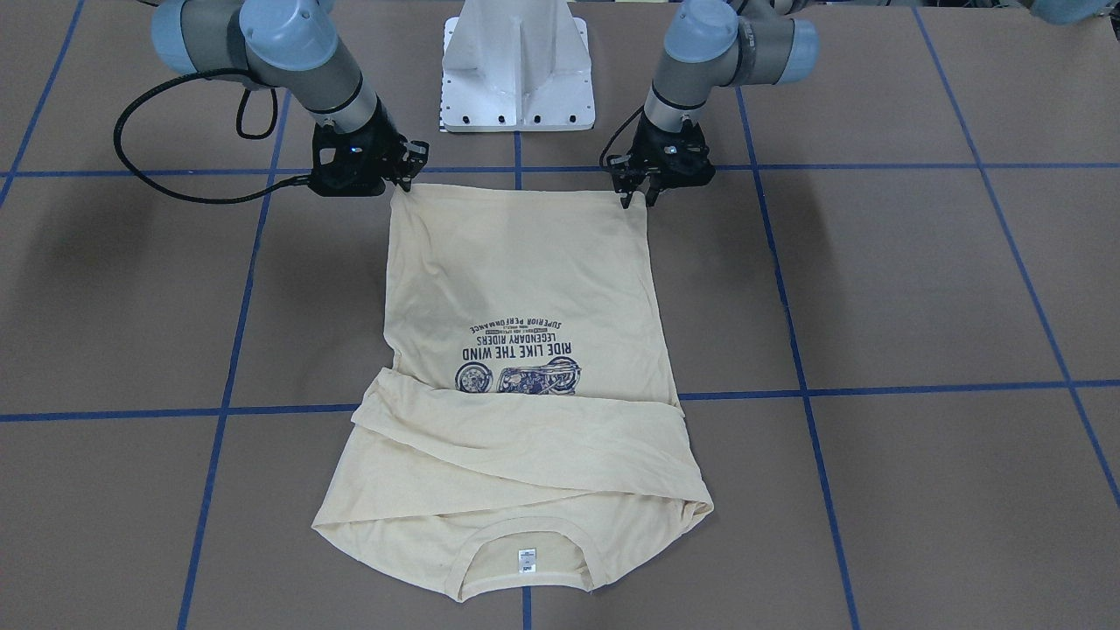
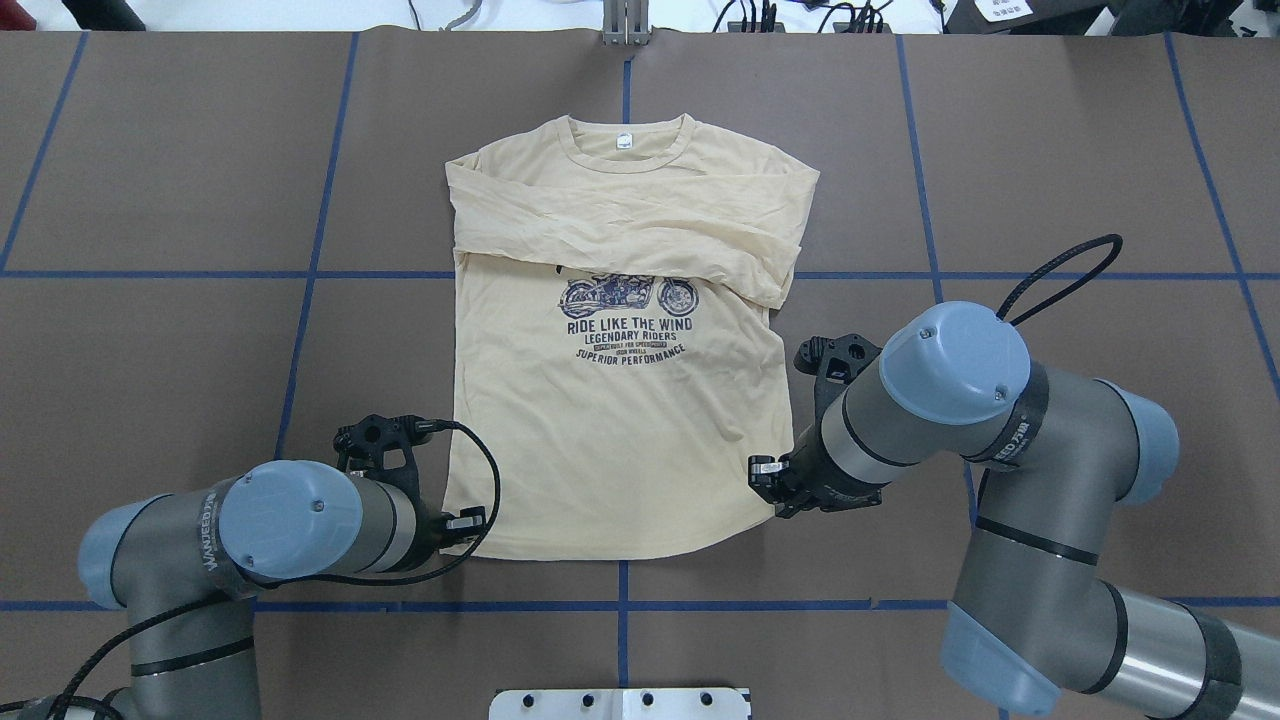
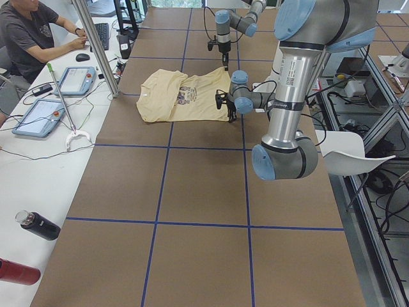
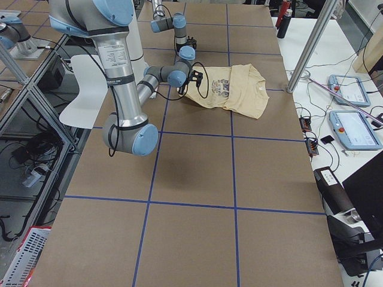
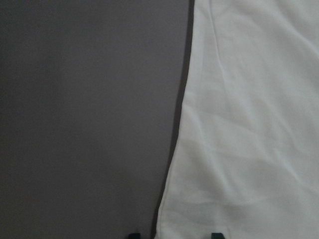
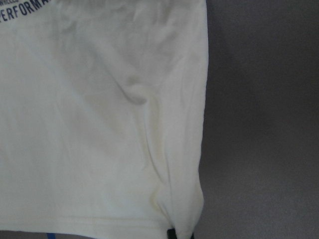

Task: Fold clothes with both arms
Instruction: 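Grasp the hem corners nearest the robot with both grippers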

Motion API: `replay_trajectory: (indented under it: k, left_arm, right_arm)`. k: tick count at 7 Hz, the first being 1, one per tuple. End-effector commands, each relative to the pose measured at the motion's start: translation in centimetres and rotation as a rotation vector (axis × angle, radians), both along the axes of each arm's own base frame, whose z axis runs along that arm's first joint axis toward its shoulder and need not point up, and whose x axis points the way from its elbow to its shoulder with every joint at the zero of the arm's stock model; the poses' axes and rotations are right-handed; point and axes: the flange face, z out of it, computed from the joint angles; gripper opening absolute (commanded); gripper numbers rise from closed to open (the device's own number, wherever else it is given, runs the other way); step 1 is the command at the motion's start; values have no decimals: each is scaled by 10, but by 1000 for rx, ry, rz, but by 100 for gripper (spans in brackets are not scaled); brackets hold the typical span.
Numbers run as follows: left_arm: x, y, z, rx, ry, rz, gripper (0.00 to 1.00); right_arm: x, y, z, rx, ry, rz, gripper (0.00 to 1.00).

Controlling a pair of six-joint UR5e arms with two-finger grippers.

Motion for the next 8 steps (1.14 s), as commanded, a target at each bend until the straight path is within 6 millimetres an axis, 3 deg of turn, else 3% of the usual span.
replay_trajectory:
  k: [1,4,6,8]
  left_arm:
    - [-3,1,-4,1,7,1,0]
    - [-26,2,-28,14,64,-4,0]
    - [-30,5,-30,13,39,5,0]
    - [-34,25,-41,3,-1,40,0]
  right_arm:
    - [1,-1,0,0,0,1,0]
    - [4,0,0,2,-1,7,0]
    - [14,7,11,-45,18,9,0]
    - [6,39,6,-142,15,-23,0]
